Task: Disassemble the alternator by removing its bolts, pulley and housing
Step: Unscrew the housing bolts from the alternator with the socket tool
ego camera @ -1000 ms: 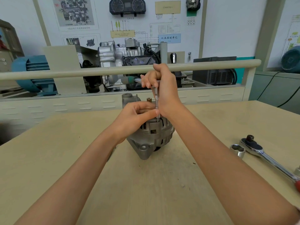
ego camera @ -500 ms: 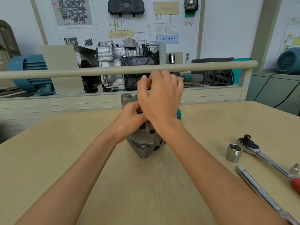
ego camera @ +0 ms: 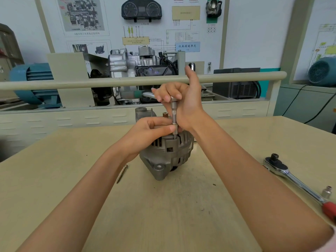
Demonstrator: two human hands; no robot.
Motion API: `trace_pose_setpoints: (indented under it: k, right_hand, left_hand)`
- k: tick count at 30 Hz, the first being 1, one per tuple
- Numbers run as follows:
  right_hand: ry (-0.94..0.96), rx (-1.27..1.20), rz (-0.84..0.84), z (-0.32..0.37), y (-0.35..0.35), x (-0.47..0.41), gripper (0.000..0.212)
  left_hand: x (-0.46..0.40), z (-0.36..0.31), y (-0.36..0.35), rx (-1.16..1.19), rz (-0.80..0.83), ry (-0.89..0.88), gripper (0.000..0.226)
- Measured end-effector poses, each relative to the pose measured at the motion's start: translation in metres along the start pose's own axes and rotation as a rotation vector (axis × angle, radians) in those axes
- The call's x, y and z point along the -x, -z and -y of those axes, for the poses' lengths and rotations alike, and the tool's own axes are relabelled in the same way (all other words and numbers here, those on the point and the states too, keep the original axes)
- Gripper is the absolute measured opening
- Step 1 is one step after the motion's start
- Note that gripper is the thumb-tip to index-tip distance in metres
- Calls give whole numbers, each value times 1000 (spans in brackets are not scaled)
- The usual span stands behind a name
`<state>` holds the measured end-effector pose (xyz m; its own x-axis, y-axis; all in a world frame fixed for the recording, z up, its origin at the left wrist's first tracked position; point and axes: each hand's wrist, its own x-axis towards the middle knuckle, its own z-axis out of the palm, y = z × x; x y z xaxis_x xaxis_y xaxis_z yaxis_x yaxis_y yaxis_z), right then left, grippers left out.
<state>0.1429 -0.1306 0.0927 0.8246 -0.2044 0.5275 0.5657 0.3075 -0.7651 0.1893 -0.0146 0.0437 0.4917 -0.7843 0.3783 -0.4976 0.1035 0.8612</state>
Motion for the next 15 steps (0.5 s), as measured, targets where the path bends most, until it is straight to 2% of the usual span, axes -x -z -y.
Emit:
trace_pose_setpoints:
  k: [3, 6, 8, 10, 12, 13, 15]
  right_hand:
    - [-16, -64, -20, 1, -1, -1, 76]
    - [135, 116, -174, -4, -6, 3, 75]
    - [302, 406, -281, -11, -14, 8, 64]
    - [500, 930, -396, -20, -19, 16, 46]
    - [597, 1467, -577, -27, -21, 23, 36]
    - [587, 1624, -641, -28, -23, 25, 37]
    - [576, 1681, -643, -28, -26, 28, 40]
  left_hand:
    - [-1, 2, 0, -2, -17, 2, 13]
    - [-3, 1, 0, -10, -18, -6, 13]
    - [-2, 0, 1, -13, -4, -2, 16]
    - [0, 1, 3, 3, -3, -2, 26]
    - [0, 1, 5, -36, -28, 1, 26]
    - [-1, 2, 6, -61, -42, 2, 21]
    - [-1, 3, 6, -91, -62, 4, 15]
